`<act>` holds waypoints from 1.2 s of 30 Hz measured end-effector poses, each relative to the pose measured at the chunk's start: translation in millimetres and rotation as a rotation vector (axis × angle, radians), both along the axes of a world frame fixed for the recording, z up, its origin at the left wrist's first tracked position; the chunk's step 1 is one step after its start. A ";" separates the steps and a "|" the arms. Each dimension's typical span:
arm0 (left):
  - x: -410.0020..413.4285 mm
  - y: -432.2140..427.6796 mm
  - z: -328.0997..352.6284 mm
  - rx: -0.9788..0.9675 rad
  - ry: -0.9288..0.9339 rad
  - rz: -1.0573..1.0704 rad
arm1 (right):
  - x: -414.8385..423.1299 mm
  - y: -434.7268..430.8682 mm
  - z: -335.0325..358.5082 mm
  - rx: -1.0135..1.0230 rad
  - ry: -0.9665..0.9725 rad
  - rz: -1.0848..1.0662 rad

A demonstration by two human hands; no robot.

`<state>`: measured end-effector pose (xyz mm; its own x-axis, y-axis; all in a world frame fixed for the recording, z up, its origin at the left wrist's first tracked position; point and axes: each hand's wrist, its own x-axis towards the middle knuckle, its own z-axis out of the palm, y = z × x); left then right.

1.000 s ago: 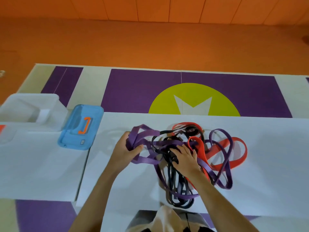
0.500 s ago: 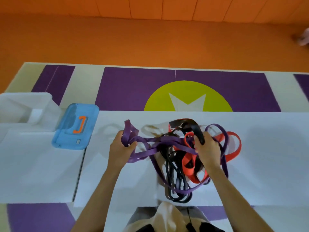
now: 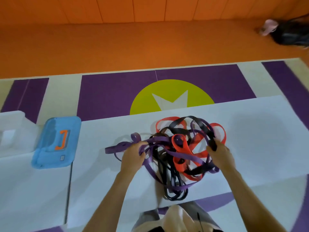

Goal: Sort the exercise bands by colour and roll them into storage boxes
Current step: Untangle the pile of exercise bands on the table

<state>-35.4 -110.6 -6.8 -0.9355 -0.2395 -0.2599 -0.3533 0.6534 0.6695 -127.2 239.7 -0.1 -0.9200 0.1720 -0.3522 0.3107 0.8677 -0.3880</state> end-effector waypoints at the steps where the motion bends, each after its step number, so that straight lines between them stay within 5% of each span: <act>1: -3.7 6.3 -3.3 -0.033 -0.015 -0.031 | -0.5 2.8 -14.0 -0.024 -0.057 0.018; 7: -36.3 58.8 -11.5 -0.255 -0.045 -0.163 | -1.3 1.1 -40.9 -0.166 -0.143 0.136; 12: -67.3 109.5 -22.1 -0.428 -0.382 -0.457 | -13.5 13.3 -45.3 -0.095 -0.141 0.333; 17: -76.1 136.4 -37.1 -0.559 -0.413 -0.422 | -26.4 36.5 -49.4 -0.173 -0.202 0.378; 30: -58.1 80.5 50.0 0.307 0.067 0.451 | -36.0 76.4 -73.3 -0.502 -0.014 0.027; 36: -55.6 72.1 79.4 0.460 0.269 0.796 | -27.9 81.9 -77.0 -0.500 -0.090 0.027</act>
